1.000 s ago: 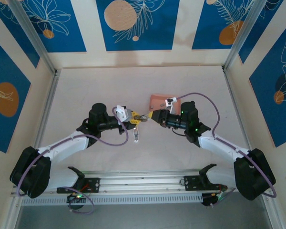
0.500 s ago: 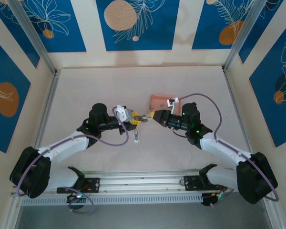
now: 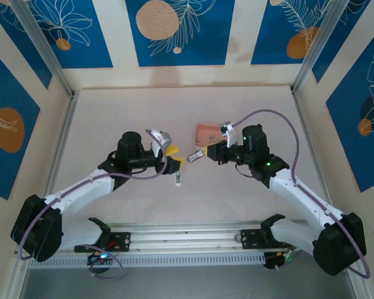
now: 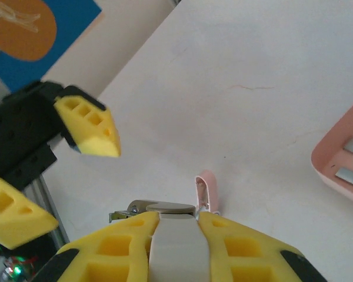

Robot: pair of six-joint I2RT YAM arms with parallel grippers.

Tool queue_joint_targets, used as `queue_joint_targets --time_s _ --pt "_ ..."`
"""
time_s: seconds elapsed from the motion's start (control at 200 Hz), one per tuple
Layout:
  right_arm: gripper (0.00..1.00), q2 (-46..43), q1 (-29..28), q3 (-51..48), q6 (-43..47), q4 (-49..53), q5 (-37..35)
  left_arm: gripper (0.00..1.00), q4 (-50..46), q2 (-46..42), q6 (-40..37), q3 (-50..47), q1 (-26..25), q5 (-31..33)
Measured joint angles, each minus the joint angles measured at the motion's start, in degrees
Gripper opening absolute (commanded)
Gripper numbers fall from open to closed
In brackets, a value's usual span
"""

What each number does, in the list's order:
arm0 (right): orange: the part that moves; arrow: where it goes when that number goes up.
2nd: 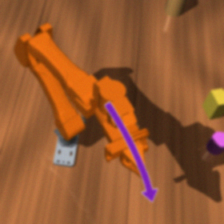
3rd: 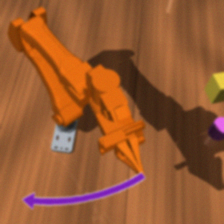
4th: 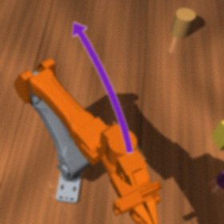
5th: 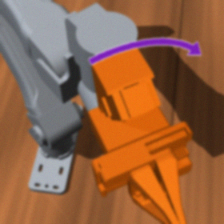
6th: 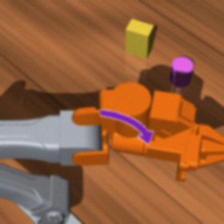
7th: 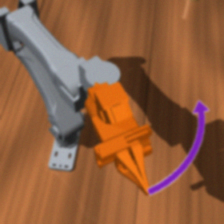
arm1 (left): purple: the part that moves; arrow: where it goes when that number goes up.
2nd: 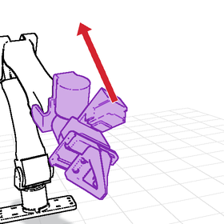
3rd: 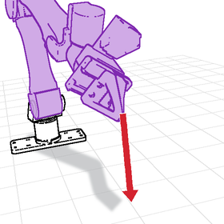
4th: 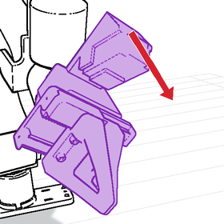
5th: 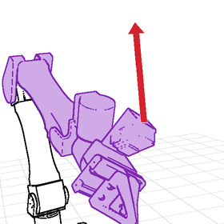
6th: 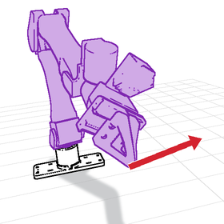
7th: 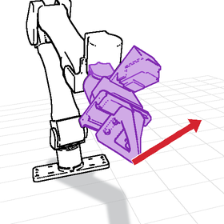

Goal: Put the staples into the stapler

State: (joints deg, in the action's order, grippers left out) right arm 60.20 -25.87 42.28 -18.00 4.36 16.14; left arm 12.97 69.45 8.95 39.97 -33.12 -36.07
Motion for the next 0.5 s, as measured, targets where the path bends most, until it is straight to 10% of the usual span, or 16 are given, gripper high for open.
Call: queue_joint_targets --time_s 0.5 --pt "0.07 0.61 -2.54 0.72 20.83 -0.44 10.05 0.69 -3.17 0.61 12.07 -0.22 -0.02 -6.12"
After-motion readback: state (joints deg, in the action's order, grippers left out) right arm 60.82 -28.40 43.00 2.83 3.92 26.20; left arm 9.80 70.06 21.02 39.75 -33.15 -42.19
